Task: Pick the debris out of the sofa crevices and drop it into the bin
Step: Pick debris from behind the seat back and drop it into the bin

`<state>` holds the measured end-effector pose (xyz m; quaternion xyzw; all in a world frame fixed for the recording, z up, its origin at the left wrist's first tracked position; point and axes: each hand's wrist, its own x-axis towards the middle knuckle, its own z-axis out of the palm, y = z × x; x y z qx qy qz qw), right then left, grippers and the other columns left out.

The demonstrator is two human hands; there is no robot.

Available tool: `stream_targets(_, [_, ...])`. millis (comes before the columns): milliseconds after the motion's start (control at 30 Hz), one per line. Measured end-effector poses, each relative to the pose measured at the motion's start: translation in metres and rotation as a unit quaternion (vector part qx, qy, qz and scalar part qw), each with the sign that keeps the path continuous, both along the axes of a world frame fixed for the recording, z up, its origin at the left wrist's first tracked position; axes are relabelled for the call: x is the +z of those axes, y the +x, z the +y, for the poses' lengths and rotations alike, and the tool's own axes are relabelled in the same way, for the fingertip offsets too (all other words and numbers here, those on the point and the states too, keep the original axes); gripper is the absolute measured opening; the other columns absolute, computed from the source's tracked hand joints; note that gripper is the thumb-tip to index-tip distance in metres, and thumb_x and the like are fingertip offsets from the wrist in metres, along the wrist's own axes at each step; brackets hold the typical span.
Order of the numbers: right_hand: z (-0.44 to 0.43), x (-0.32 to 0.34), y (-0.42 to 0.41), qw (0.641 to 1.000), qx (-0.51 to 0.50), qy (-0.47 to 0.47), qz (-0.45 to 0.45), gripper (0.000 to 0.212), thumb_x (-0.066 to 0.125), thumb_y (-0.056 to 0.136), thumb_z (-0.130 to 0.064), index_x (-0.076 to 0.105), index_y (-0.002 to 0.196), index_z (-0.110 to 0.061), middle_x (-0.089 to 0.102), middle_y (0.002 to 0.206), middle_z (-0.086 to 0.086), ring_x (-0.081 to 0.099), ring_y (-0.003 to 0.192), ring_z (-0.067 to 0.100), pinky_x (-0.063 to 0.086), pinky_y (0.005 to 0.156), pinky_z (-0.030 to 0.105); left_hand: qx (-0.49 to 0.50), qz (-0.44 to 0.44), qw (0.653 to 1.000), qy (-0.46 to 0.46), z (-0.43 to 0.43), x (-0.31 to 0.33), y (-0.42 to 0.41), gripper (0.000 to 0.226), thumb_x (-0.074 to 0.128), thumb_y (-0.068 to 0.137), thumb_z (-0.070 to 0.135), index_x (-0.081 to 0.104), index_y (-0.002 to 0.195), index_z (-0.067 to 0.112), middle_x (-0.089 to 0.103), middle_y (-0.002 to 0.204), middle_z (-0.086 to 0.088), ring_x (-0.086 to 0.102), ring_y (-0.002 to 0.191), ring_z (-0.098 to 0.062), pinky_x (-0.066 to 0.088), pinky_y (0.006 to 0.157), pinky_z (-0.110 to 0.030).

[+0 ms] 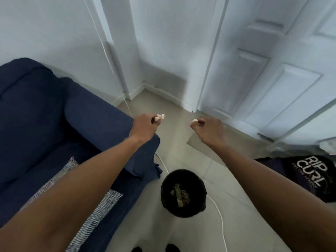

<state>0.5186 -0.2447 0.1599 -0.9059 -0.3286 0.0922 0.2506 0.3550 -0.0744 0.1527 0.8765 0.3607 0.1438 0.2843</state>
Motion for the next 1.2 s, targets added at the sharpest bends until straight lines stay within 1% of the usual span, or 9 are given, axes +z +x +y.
stream_targets(133, [-0.024,-0.066,-0.007,0.998,-0.025,-0.039,0.036,0.036,0.054,0.089,-0.057,0.073,0.089,-0.027,0.071,0.086,-0.006,0.064,0.093,0.022,0.049,0.09,0.045,-0.023,0.026,0.999,-0.009,-0.021,-0.058,0.004,0.035,0.063,0.096,0.026,0.049,0.066,0.016,0.042,0.052,0.012,0.041,0.051,-0.013,0.021,0.053,-0.026])
stream_targets(300, [-0.047,-0.147,-0.018,0.993,-0.049,-0.073,0.077,0.032,0.056,0.087,-0.055,0.065,0.076,-0.026,0.064,0.076,-0.008,0.062,0.089,0.022,0.044,0.083,0.039,-0.032,0.045,0.997,-0.059,-0.041,-0.14,-0.004,0.033,0.066,0.095,0.028,0.055,0.068,0.013,0.055,0.058,0.002,0.047,0.054,-0.015,0.03,0.049,-0.021])
stream_targets(600, [-0.078,-0.263,-0.043,0.984,-0.051,-0.124,0.117,0.033,0.052,0.09,-0.055,0.069,0.079,-0.029,0.068,0.081,-0.007,0.062,0.091,0.023,0.037,0.082,0.04,-0.032,0.095,0.988,-0.122,-0.072,-0.263,-0.023,0.029,0.066,0.092,0.033,0.068,0.076,0.008,0.063,0.063,-0.005,0.059,0.062,-0.028,0.049,0.059,-0.044])
stream_targets(733, [-0.088,-0.294,-0.053,0.977,-0.052,-0.154,0.135,0.031,0.053,0.091,-0.056,0.074,0.095,-0.033,0.072,0.092,-0.005,0.062,0.1,0.023,0.036,0.085,0.042,-0.032,0.113,0.985,-0.127,-0.086,-0.297,-0.027,0.029,0.068,0.091,0.029,0.063,0.072,0.008,0.061,0.062,-0.004,0.056,0.06,-0.023,0.044,0.055,-0.039])
stream_targets(867, [-0.097,-0.312,-0.058,0.97,-0.047,-0.185,0.153,0.029,0.052,0.092,-0.055,0.071,0.096,-0.034,0.065,0.085,-0.006,0.062,0.104,0.024,0.036,0.084,0.041,-0.042,0.123,0.982,-0.137,-0.099,-0.319,-0.027,0.029,0.068,0.092,0.028,0.058,0.068,0.015,0.052,0.058,0.001,0.049,0.058,-0.02,0.034,0.054,-0.034])
stream_targets(933, [-0.102,-0.32,-0.059,0.96,-0.04,-0.212,0.178,0.046,0.051,0.089,-0.063,0.062,0.125,-0.035,0.069,0.112,-0.001,0.056,0.119,0.03,0.037,0.093,0.046,-0.041,0.124,0.981,-0.143,-0.104,-0.326,-0.028,0.028,0.068,0.092,0.029,0.059,0.069,0.015,0.053,0.06,-0.001,0.05,0.059,-0.022,0.038,0.054,-0.036])
stream_targets(1033, [-0.108,-0.327,-0.06,0.945,-0.032,-0.255,0.203,0.092,0.046,0.082,-0.08,0.021,0.156,-0.032,0.031,0.159,0.008,0.031,0.141,0.041,0.03,0.107,0.057,-0.045,0.125,0.98,-0.15,-0.109,-0.332,-0.029,0.027,0.068,0.092,0.03,0.061,0.072,0.013,0.055,0.06,0.0,0.053,0.06,-0.021,0.042,0.054,-0.036])
stream_targets(1100, [-0.109,-0.329,-0.06,0.944,-0.033,-0.254,0.209,0.101,0.041,0.08,-0.086,0.008,0.159,-0.033,0.009,0.166,0.009,0.014,0.149,0.04,0.021,0.114,0.06,-0.049,0.119,0.98,-0.152,-0.111,-0.334,-0.029,0.025,0.068,0.092,0.03,0.065,0.075,0.012,0.057,0.062,-0.001,0.054,0.059,-0.021,0.045,0.055,-0.037])
stream_targets(1200, [-0.111,-0.329,-0.059,0.948,-0.032,-0.244,0.203,0.103,0.035,0.078,-0.089,0.004,0.159,-0.034,0.001,0.168,0.008,0.001,0.152,0.035,0.011,0.117,0.061,-0.049,0.119,0.98,-0.149,-0.113,-0.335,-0.029,0.025,0.067,0.092,0.031,0.065,0.076,0.012,0.059,0.063,-0.002,0.056,0.061,-0.022,0.047,0.056,-0.04])
